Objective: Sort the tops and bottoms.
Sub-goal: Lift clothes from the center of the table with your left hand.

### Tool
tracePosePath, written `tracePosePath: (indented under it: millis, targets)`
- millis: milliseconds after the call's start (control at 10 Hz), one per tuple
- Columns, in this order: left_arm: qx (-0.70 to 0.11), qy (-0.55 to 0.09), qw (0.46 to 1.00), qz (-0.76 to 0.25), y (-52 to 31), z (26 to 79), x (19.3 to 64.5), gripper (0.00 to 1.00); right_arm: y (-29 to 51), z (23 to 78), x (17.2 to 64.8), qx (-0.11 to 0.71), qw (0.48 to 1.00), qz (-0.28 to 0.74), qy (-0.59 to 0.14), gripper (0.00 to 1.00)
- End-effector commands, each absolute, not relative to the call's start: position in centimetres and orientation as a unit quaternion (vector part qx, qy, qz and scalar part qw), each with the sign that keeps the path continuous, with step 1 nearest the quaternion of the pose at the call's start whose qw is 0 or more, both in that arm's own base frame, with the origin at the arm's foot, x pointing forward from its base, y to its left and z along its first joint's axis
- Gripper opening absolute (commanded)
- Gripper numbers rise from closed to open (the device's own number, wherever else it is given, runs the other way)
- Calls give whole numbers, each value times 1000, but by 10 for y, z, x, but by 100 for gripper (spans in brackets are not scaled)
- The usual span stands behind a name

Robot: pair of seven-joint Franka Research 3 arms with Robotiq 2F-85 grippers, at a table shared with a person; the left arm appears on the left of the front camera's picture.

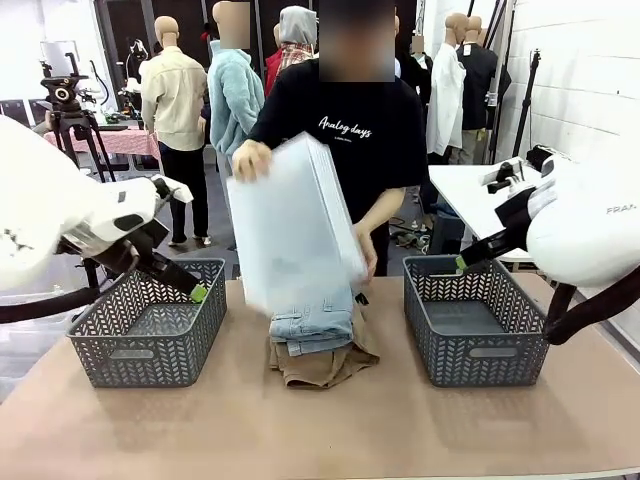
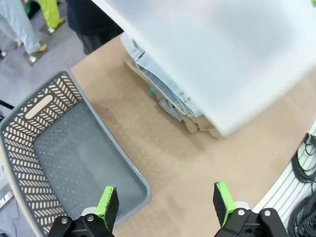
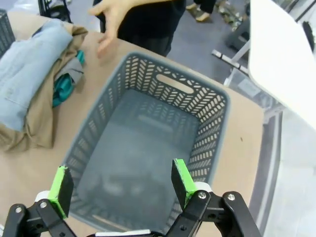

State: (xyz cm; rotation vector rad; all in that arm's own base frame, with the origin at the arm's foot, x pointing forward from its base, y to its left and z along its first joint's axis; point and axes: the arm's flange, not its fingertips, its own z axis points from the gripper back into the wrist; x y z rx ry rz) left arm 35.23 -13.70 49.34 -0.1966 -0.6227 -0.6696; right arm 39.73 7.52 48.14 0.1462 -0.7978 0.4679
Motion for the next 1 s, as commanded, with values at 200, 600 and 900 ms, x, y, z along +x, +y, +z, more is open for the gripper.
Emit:
tracePosePath:
  millis: [200,600,900]
  targets:
    - [-99,-303,889,-329,-112,510,331,100,51,463,362,91,892,223,-382,100]
    - [-100,-306,890,-323,-119,523,334,100,55,489,396,80,894,209,-388,100]
    - [-100,-306,890,-323,-119,523,334,100,55,489,396,80,894,209,-388,100]
